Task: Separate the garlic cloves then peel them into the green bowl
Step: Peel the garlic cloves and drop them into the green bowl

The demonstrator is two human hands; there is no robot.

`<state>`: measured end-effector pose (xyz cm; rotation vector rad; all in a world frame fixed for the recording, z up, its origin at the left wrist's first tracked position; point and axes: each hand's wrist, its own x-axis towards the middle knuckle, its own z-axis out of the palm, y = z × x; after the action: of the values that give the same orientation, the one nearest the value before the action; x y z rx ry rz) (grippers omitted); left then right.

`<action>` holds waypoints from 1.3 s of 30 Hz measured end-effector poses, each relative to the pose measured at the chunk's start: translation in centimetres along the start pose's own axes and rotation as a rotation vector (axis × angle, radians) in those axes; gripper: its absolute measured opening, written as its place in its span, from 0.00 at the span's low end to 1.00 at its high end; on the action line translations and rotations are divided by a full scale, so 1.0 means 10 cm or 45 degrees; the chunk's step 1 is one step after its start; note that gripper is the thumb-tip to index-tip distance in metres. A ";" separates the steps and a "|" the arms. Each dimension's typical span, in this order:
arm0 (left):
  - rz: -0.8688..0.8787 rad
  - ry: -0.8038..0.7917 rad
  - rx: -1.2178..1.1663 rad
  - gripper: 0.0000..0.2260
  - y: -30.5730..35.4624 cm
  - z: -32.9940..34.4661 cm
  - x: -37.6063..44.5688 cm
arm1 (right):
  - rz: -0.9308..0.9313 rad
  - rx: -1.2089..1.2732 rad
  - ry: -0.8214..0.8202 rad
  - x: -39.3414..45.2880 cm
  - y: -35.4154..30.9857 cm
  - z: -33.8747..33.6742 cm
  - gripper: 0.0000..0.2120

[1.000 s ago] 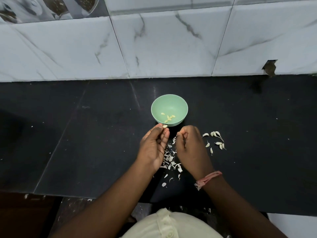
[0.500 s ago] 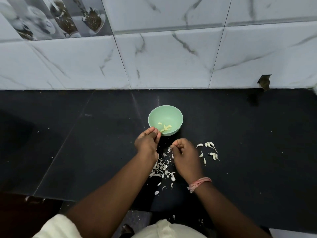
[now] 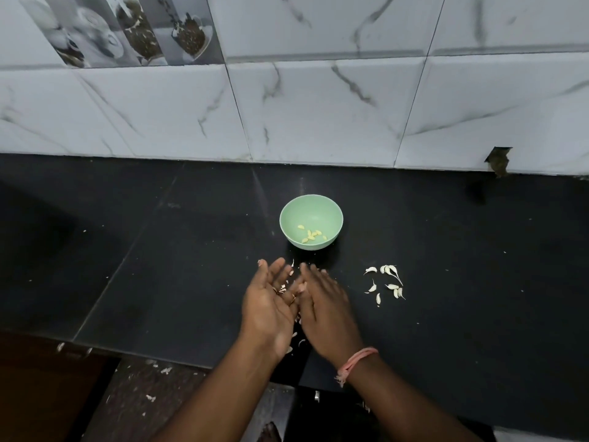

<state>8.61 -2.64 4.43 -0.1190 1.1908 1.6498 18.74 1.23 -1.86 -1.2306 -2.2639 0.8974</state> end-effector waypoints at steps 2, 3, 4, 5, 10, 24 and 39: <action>-0.021 0.001 0.067 0.22 0.03 -0.02 -0.02 | 0.081 0.256 0.079 -0.01 -0.26 -0.03 0.28; -0.076 -0.006 0.119 0.23 0.02 -0.03 0.01 | 0.097 0.403 0.049 -0.03 -0.41 -0.03 0.25; -0.146 -0.039 0.157 0.24 0.03 -0.05 0.01 | 0.098 0.487 -0.005 -0.07 -0.54 0.00 0.23; -0.208 -0.080 0.167 0.25 0.05 -0.06 0.03 | 0.077 0.496 -0.053 -0.09 -0.61 0.03 0.22; -0.267 -0.289 0.227 0.24 0.21 -0.09 0.07 | 0.284 -0.014 -0.025 0.03 -0.20 0.11 0.25; -0.528 -0.302 0.760 0.10 -0.41 0.15 0.30 | 0.790 -0.120 0.558 -0.28 0.58 -0.40 0.09; -0.499 -0.245 0.583 0.17 -0.90 0.68 0.58 | 0.465 -0.549 0.166 0.20 1.13 -0.74 0.10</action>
<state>16.06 5.90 -1.30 0.0892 1.2723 0.9995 28.89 10.00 -4.50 -1.8757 -2.2327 0.4279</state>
